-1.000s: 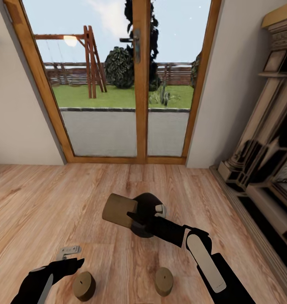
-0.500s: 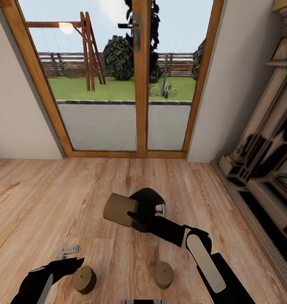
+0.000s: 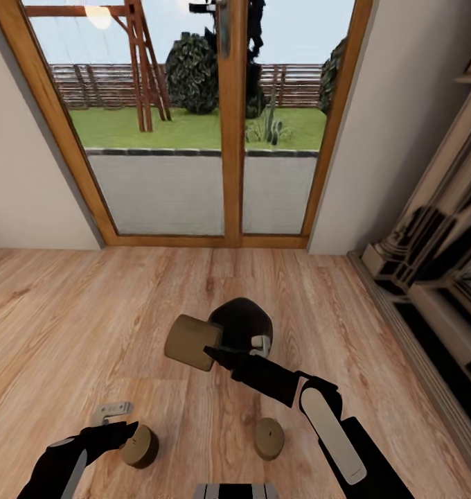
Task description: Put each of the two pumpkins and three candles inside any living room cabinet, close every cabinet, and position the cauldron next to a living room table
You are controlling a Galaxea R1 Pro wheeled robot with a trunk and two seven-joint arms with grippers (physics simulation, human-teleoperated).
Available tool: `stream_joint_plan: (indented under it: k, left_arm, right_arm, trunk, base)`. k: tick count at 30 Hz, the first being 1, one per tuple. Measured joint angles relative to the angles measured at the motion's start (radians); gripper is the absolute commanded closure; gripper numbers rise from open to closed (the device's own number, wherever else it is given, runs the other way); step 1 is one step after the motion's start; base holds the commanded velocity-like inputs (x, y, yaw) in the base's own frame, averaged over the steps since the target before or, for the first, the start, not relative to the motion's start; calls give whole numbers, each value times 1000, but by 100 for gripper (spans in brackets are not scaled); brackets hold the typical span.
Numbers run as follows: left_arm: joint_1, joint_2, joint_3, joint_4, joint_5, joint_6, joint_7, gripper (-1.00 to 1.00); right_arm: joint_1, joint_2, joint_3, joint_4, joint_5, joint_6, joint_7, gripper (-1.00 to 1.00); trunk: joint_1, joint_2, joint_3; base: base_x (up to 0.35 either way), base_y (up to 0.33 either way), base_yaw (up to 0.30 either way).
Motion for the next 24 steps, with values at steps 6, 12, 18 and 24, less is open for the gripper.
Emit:
stream_joint_plan:
  k: [6,12,18,24]
  left_arm:
    - [0,0,0,0,0,0,0,-100]
    - [0,-1,0,0,-1,0,0,-100]
    - [0,-1,0,0,-3,0,0,-100]
    - [0,0,0,0,-3,0,0,-100]
  right_arm:
    - [0,0,27,-18,-4,10,3,100]
    - [0,1,51,-33,-4,12,2,100]
    - [0,1,53,-34,-4,14,-1,100]
    - [0,1,53,-34,-3,14,-2,100]
  trunk:
    - [3,-1,-23]
    - [5,-3,-43]
    - [5,-3,-43]
    - [5,-3,-43]
  base:
    - [0,0,0]
    - [0,0,0]
    - [14,0,0]
    - [158,0,0]
